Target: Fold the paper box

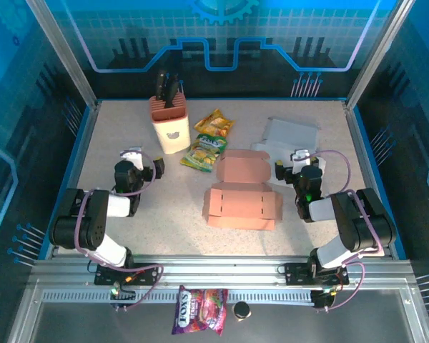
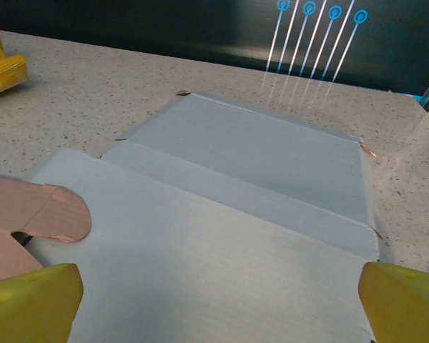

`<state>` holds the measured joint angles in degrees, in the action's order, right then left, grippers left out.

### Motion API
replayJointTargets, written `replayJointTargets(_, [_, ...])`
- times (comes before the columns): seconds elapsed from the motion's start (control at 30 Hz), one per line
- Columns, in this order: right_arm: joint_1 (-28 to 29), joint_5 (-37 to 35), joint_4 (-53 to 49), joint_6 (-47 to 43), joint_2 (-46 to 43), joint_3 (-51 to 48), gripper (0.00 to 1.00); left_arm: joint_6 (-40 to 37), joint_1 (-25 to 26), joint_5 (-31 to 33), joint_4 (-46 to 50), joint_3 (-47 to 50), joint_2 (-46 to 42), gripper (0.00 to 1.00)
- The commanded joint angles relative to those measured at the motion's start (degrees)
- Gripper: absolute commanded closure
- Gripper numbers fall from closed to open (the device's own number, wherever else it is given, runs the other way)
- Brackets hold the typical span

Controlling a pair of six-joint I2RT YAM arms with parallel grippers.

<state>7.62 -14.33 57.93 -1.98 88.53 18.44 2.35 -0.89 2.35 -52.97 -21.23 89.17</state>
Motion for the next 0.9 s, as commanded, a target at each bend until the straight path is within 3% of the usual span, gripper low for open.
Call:
replayJointTargets(0.0, [0.9, -1.8, 2.2, -0.4, 0.5, 0.3, 0.00, -1.6, 0.3, 0.8, -0.2, -0.5, -0.1, 0.01])
replayJointTargets(0.73, [-0.7, -1.8, -2.8, 1.8, 0.2, 2.7, 0.00, -1.6, 0.3, 0.8, -0.2, -0.6, -0.1, 0.01])
replayJointTargets(0.87, [-0.6, -0.2, 4.2, 0.9, 0.0, -0.8, 0.00, -1.5, 0.3, 0.7, -2.6, 0.8, -0.5, 0.01])
